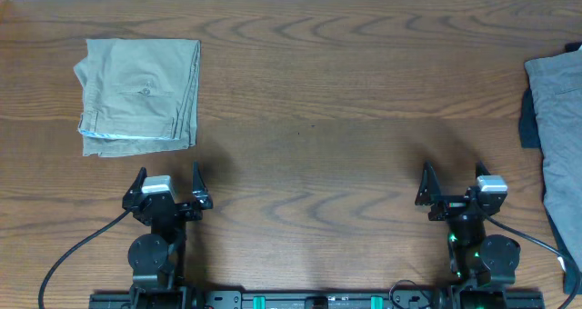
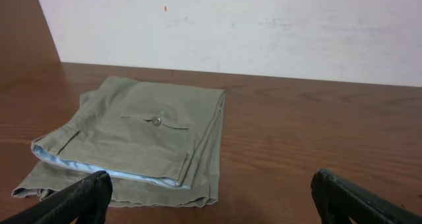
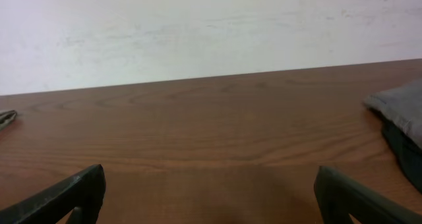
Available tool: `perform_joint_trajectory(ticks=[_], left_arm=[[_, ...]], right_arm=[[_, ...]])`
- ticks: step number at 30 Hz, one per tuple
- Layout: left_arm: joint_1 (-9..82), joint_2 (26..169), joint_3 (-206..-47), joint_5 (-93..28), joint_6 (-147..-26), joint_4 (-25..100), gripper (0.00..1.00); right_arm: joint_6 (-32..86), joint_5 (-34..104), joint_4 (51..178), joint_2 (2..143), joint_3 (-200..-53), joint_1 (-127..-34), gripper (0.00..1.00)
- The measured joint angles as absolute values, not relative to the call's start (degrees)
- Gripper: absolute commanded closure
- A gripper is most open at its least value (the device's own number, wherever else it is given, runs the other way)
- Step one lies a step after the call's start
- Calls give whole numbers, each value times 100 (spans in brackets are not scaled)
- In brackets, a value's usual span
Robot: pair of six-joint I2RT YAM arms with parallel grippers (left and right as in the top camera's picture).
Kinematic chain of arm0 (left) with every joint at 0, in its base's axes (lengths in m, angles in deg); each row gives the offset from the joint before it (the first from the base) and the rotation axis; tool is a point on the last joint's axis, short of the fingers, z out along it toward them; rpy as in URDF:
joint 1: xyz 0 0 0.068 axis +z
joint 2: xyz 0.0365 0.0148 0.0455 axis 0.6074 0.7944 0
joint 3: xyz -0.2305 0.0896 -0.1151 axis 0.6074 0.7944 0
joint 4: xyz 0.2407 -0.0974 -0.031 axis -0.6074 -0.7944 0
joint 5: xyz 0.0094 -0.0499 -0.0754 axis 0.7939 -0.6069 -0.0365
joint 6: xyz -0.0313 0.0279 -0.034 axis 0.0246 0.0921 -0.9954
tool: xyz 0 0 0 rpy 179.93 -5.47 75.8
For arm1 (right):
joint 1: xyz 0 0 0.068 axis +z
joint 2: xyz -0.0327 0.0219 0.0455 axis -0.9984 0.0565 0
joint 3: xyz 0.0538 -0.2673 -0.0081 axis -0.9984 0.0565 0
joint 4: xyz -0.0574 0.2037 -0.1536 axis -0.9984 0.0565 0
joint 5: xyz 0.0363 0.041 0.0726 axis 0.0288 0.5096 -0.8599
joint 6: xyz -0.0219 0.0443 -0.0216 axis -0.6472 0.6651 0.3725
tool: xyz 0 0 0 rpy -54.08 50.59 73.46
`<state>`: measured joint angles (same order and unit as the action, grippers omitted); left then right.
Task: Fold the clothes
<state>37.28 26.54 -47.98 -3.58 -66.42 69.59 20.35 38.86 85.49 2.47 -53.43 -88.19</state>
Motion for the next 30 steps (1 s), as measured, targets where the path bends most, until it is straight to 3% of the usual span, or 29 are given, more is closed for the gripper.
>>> perform_joint_trajectory(ticks=[8,15,30], left_arm=[[3728,2654,-4798,-358,-6642,6959,2],[3728,2654,-4800,-360,-6642,6957,2],[3728,2649,-4811,-358,-6642,6937,2]], right_arm=[[2116,3941,9067,284,-5566,-8819,1],[2116,4079,9987,964,-7010,-8819,1],[2024,4422,11821,4867,-11229,-8819,1]])
